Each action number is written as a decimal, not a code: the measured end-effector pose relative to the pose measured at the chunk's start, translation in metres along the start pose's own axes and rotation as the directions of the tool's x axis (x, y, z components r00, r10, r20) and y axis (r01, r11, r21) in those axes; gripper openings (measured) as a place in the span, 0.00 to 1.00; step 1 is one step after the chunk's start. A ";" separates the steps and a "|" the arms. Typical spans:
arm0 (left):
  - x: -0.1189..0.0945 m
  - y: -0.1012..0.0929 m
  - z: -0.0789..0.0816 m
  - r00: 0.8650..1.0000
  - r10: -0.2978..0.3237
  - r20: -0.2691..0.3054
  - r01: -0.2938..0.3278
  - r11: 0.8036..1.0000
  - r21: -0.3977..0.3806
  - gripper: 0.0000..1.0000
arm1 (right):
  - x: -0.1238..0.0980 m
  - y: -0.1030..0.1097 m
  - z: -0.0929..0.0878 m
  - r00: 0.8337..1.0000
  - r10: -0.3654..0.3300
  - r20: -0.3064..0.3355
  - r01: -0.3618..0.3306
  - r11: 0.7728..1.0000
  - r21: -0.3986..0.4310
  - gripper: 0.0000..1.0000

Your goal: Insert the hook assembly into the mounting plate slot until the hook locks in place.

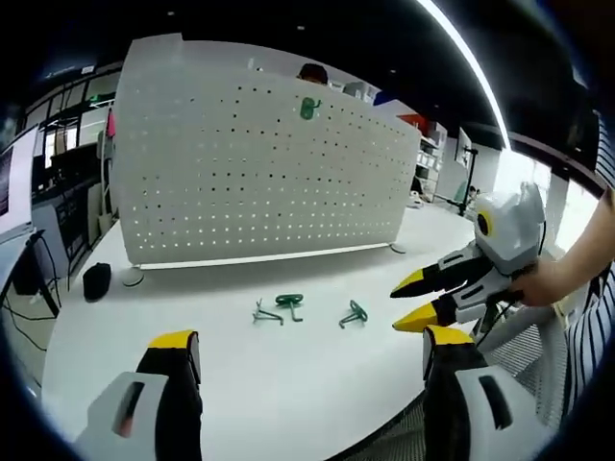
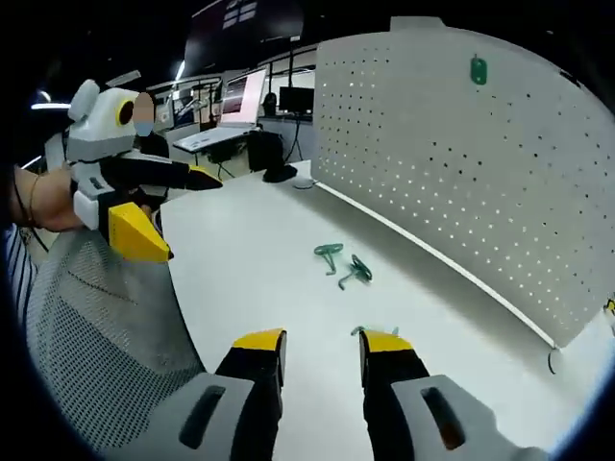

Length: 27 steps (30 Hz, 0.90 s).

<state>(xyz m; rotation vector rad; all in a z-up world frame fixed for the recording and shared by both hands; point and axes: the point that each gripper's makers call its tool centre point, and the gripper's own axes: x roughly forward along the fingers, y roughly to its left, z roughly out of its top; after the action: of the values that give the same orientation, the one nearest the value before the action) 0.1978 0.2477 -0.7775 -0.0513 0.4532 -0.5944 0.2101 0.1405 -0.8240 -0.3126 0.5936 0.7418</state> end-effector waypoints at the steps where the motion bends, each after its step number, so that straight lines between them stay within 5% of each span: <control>1: 0.000 0.001 0.000 1.000 0.003 0.002 -0.003 1.000 0.001 0.98 | 0.005 0.002 0.002 1.000 0.017 -0.007 -0.017 1.000 -0.009 0.27; 16: -0.001 0.006 -0.001 1.000 0.024 0.001 -0.024 1.000 -0.017 0.97 | 0.096 -0.001 0.020 0.986 0.132 -0.104 -0.140 0.987 -0.076 0.22; 27: -0.002 0.008 0.001 0.999 0.029 0.013 -0.029 0.999 -0.033 0.95 | 0.141 -0.014 0.018 0.979 0.126 -0.159 -0.135 0.990 -0.049 0.16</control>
<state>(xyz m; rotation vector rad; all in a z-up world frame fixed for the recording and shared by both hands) 0.2010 0.2552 -0.7769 -0.0798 0.4494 -0.5578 0.3093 0.2149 -0.8947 -0.3920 0.7461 0.8682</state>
